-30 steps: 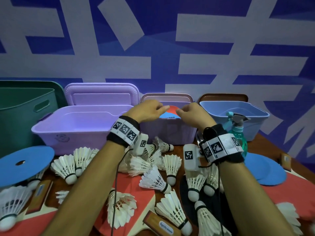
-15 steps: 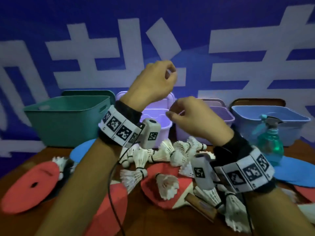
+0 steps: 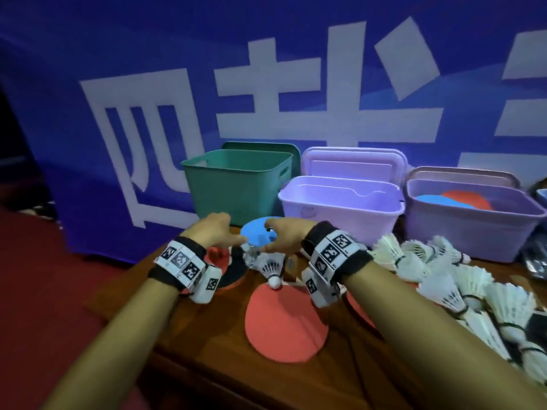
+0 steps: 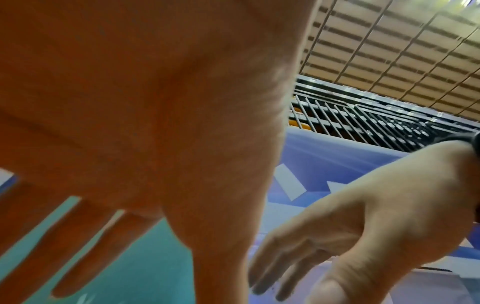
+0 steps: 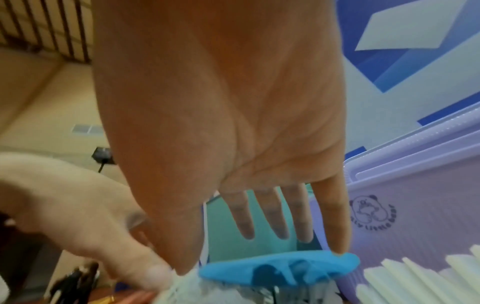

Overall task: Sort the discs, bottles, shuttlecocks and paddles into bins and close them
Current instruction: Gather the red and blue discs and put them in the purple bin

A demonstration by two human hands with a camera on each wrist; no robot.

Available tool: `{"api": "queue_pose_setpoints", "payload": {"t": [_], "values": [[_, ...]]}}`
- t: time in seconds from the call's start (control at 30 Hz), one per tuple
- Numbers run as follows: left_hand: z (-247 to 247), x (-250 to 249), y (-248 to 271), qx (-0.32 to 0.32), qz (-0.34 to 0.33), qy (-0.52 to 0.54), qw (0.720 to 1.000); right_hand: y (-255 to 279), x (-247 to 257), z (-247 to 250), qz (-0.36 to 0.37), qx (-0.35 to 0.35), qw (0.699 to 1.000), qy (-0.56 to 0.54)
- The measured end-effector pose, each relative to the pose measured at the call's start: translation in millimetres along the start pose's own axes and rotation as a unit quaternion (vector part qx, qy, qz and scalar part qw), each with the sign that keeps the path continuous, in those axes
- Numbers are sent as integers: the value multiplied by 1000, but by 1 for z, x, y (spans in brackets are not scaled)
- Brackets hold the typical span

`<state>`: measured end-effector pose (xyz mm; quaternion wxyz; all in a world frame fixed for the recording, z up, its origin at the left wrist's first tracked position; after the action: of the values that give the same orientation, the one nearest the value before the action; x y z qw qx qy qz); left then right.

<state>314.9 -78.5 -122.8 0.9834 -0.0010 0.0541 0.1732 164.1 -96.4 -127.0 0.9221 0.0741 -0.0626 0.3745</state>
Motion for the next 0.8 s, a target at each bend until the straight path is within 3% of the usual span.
{"api": "queue_pose_setpoints", "payload": {"t": [0.17,0.43,0.7,0.8], "values": [[-42,35,7,137,55,-69,987,-36,-5,-21,-33,-5,997,63],[-44,39,8,183,35,-36,982,-39,0,-21,-12,-44,993,112],[2,46,17,27,75,0,997,-19,11,6,-15,-125,984,129],[35,37,29,-54,75,-25,995,-12,8,23,-38,-190,974,117]]}}
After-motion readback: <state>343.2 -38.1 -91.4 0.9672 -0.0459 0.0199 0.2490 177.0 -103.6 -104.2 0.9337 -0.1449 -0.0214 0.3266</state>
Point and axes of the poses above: each hand's wrist, its own y-axis away from the middle knuckle, its own z-axis out of the back of the hand, x = y × z, the point moved 10 cm from there along -y, towards the middle knuckle, and after that the axes turned 5 degrees about z, right-handed, at the moved point
